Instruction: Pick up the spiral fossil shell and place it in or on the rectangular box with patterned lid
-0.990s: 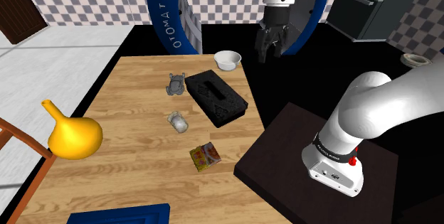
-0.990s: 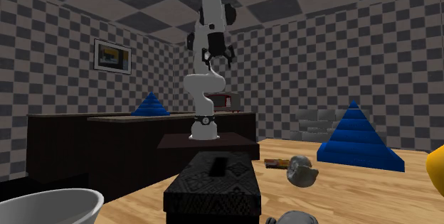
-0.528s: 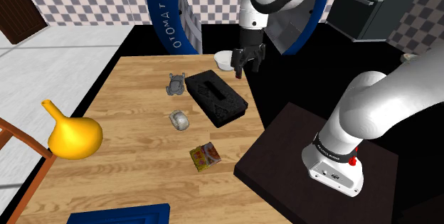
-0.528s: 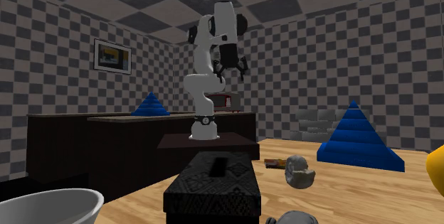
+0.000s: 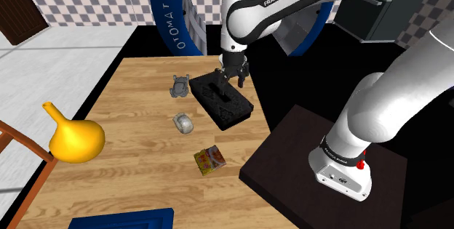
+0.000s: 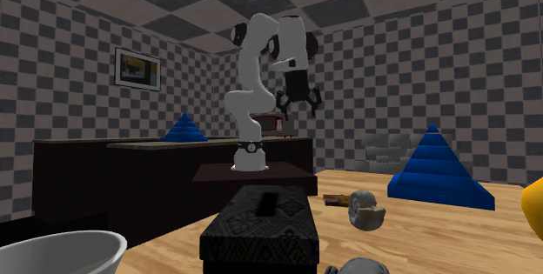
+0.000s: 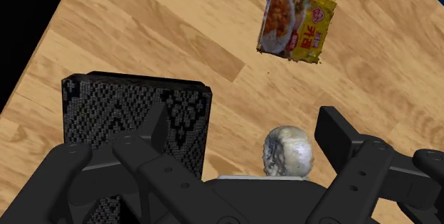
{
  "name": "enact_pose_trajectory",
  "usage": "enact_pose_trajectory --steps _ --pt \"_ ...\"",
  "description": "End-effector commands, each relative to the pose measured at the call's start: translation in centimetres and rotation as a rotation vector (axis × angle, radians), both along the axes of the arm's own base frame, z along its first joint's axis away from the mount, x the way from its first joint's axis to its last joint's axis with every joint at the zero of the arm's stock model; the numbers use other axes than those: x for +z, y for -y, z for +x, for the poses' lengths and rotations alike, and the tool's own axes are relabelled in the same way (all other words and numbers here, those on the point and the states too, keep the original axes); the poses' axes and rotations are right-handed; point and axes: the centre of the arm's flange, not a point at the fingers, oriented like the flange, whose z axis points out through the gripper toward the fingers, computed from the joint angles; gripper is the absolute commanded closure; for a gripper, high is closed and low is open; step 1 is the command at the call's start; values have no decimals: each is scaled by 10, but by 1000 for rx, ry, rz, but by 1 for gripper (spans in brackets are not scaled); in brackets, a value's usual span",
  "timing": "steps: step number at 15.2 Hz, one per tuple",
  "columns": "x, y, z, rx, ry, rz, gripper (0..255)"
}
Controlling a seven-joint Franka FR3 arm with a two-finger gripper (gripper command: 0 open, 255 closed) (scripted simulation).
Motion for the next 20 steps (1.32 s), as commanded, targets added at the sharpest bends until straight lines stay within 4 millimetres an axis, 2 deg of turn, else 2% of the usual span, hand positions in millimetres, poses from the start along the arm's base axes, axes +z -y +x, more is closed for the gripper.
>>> enact_pose_trajectory --steps 1,20 --pt "-20 -14 15 -10 7 -4 0" --pt "-189 -111 165 -100 61 -46 0"
